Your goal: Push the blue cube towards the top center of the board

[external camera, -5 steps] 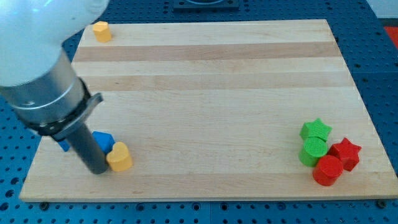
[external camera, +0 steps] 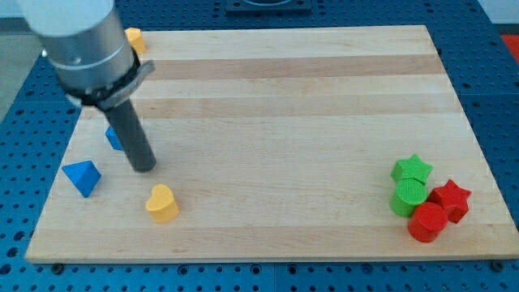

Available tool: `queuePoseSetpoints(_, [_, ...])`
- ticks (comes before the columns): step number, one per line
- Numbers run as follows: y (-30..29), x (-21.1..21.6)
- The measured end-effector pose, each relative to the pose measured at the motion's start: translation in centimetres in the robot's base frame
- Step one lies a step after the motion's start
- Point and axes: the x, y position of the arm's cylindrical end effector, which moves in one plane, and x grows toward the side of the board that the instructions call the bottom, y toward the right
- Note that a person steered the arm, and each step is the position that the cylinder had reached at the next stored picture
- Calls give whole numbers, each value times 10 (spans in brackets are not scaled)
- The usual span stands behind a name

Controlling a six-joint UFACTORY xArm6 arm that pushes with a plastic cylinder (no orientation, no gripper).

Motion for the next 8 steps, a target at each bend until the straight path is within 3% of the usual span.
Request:
queuePoseSetpoints(1, [-25,42])
queuePoseSetpoints(2, [-107,40])
queuePoseSetpoints(3, [-127,29])
queuePoseSetpoints(5, [-74,-33])
queuePoseSetpoints(8, [-39,-86])
